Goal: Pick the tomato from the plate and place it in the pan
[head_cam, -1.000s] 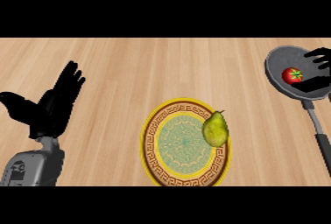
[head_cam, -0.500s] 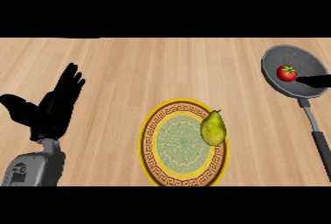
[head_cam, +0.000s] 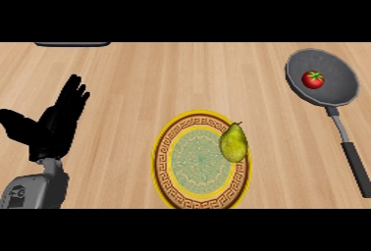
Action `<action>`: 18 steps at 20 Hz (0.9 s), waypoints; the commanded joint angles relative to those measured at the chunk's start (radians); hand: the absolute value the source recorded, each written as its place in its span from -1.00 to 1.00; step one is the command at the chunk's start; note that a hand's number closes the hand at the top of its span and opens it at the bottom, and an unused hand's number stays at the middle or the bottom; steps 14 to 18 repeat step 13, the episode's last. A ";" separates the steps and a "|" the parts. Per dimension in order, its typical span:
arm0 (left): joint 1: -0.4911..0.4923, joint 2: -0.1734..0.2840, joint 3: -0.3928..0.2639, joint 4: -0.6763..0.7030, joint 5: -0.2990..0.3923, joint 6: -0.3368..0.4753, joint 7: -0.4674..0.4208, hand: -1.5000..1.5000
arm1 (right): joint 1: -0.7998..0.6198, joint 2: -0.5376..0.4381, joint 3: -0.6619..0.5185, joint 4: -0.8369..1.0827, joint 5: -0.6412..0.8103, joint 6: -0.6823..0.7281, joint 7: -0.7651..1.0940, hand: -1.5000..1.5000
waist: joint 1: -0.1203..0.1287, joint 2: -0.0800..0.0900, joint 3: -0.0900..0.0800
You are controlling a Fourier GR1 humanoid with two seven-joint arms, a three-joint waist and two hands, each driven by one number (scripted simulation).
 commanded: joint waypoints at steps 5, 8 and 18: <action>0.007 0.010 -0.007 -0.089 0.004 0.004 0.074 0.00 | 0.163 -0.078 -0.037 -0.006 -0.092 0.255 -0.146 -1.00 | 0.006 -0.003 0.000; 0.029 -0.012 -0.006 0.015 -0.008 -0.012 -0.037 0.00 | 0.205 -0.057 -0.017 -0.020 -0.101 0.250 -0.167 -1.00 | 0.003 -0.003 -0.001; 0.071 0.031 0.022 -0.043 0.024 -0.060 -0.019 0.00 | 0.228 -0.074 0.002 -0.036 -0.119 0.230 -0.168 -1.00 | 0.009 -0.003 -0.001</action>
